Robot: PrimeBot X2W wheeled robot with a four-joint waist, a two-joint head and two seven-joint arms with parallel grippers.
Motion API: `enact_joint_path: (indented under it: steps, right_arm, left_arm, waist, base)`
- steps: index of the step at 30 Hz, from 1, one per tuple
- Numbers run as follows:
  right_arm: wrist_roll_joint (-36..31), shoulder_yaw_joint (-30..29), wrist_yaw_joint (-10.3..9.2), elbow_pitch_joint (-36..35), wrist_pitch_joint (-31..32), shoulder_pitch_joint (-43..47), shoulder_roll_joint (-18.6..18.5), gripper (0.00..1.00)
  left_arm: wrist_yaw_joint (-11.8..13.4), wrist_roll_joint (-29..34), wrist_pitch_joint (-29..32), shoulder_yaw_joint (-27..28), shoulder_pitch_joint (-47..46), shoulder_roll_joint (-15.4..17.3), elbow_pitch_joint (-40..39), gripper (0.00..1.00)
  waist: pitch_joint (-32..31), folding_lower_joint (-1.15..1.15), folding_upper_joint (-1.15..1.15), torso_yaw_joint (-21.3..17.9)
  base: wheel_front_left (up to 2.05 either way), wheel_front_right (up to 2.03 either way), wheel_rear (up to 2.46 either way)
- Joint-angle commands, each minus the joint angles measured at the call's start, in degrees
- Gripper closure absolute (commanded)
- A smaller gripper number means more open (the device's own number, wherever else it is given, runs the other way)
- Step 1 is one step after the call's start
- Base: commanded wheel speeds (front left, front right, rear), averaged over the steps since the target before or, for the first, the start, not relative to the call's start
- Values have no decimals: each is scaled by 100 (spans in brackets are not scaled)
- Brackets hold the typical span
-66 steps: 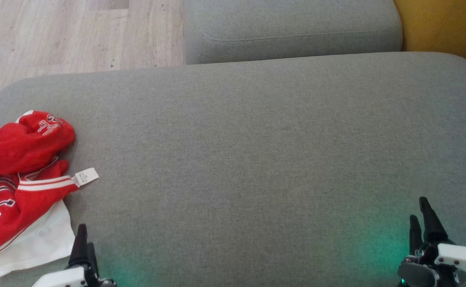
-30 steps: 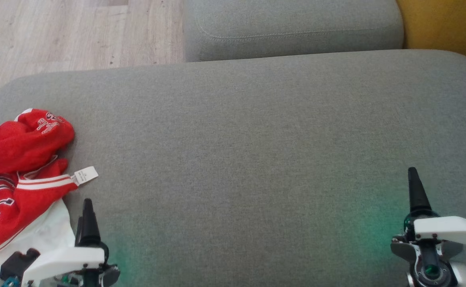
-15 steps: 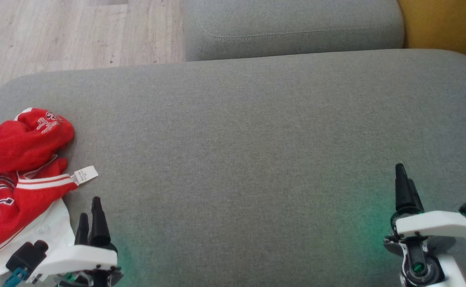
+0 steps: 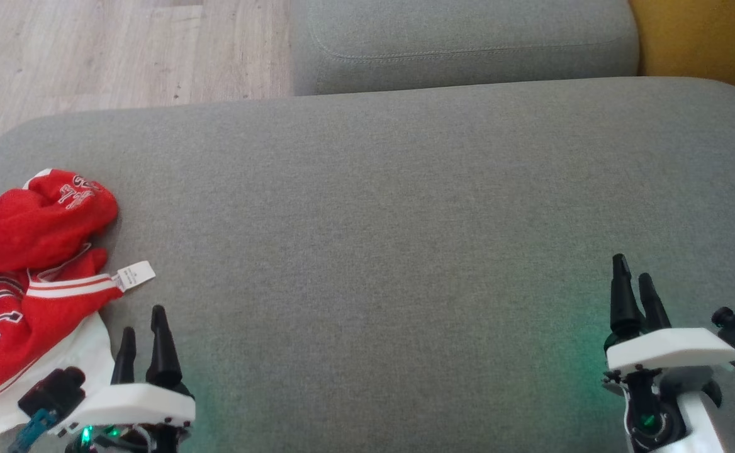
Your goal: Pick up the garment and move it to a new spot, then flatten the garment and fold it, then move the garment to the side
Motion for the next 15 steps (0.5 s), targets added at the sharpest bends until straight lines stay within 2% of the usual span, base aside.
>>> enact_joint_path:
  steps: [1,15]
  right_arm:
    - [-262,97,48,-113,-111,-328,-4,0]
    - [-1366,46,58,17,-331,-388,40,0]
  left_arm:
    - [26,262,-92,60,-305,110,-123,0]
    - [52,1222,-311,69,-322,99,-23,0]
  waist:
    - [1,0,0,-6]
    - [16,0,0,-35]
  base:
    - [0,0,0]
    - [0,0,0]
